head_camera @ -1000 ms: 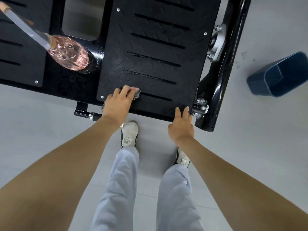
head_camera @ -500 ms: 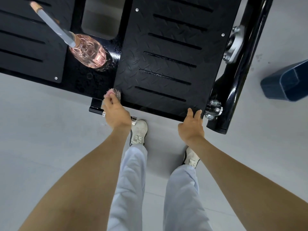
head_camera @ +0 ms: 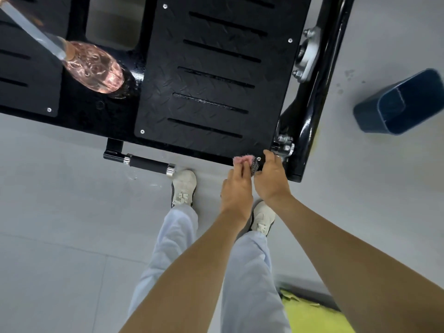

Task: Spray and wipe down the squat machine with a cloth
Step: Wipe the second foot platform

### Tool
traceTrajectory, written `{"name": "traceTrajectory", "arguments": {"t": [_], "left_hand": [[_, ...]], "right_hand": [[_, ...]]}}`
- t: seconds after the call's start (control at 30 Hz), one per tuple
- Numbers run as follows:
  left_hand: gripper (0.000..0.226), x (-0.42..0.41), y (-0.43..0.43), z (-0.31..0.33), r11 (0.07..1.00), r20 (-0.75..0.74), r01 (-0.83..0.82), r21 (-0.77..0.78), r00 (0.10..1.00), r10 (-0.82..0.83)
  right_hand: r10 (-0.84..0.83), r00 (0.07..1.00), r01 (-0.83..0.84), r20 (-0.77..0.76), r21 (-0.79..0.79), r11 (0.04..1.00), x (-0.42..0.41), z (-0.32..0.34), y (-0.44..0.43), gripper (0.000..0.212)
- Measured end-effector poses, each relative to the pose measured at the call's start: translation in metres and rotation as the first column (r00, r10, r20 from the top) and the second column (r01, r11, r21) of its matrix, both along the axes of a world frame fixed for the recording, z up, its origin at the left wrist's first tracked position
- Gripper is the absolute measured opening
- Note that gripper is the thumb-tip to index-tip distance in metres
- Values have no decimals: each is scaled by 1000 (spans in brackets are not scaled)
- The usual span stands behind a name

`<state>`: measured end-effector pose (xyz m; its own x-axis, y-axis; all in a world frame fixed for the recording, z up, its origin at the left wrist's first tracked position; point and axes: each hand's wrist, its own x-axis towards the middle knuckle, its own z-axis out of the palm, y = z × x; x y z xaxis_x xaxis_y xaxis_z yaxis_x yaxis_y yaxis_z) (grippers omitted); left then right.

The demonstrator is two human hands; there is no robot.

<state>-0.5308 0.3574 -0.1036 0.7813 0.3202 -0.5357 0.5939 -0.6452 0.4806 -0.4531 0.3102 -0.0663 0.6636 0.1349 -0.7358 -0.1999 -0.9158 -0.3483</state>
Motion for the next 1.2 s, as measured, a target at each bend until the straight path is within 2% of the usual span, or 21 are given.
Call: {"name": "traceTrajectory", "arguments": {"t": [0.07, 0.13, 0.23, 0.3, 0.37, 0.4, 0.43, 0.47, 0.5, 0.57, 0.63, 0.67, 0.7, 0.8, 0.9, 1.03, 1.1, 1.2], "left_hand": [[56, 5, -6, -3, 990, 46, 44, -137, 998, -38], [49, 12, -7, -8, 984, 70, 48, -174, 997, -36], [42, 27, -8, -8, 953, 116, -138, -270, 978, 174], [41, 30, -4, -6, 941, 249, -176, -289, 935, 251], [53, 28, -1, -2, 985, 382, -48, -163, 918, 108], [62, 28, 1, -1, 996, 410, 79, -37, 910, -57], [71, 29, 2, 3, 964, 374, 246, 101, 888, -266], [76, 31, 3, 7, 878, 249, 428, 214, 845, -473], [76, 32, 4, 9, 754, 77, 599, 271, 767, -637], [70, 35, 12, 6, 470, -156, 826, 310, 532, -832], [62, 40, 22, 1, 207, -256, 890, 407, 328, -909], [59, 44, 28, 1, 111, -275, 880, 462, 261, -925], [56, 51, 31, 3, 49, -283, 867, 496, 215, -935], [52, 69, 38, 9, -154, -369, 870, 469, 34, -929], [52, 98, 45, 19, -150, -363, 829, 539, 68, -929], [52, 137, 54, 28, -195, -390, 854, 483, 11, -921], [50, 148, 58, 28, -203, -397, 842, 499, 14, -918], [59, 164, 68, 20, -218, -423, 853, 474, 3, -906]], "right_hand": [[-31, 999, 31, 16, 8, 999, 1, 1, -9, 51], [-52, 998, 51, 27, 14, 999, 3, 3, -17, 50], [-44, 998, 43, 41, 11, 999, 10, 8, -33, 51], [-17, 998, 17, 53, -5, 1000, 11, 8, -37, 50], [-6, 997, 7, 75, -14, 1000, 15, 9, -44, 47], [-3, 996, 4, 86, -16, 1000, 17, 9, -47, 45], [1, 996, 0, 91, -14, 1000, 19, 9, -50, 42], [6, 996, -5, 89, -7, 1000, 21, 10, -53, 40], [17, 996, -17, 83, -2, 1000, 23, 12, -54, 39], [51, 996, -52, 73, 3, 999, 27, 15, -57, 40], [92, 994, -93, 56, 2, 996, 31, 17, -59, 41], [116, 992, -116, 43, 0, 993, 32, 18, -60, 41], [150, 988, -150, 29, -2, 989, 35, 19, -62, 41], [234, 972, -234, -1, -15, 972, 44, 20, -63, 38], [293, 956, -293, -1, -35, 955, 59, 22, -62, 39], [336, 942, -334, 21, -72, 940, 84, 24, -61, 39], [340, 939, -335, 43, -101, 937, 94, 24, -59, 37], [359, 929, -344, 85, -152, 927, 111, 22, -50, 45]]}}
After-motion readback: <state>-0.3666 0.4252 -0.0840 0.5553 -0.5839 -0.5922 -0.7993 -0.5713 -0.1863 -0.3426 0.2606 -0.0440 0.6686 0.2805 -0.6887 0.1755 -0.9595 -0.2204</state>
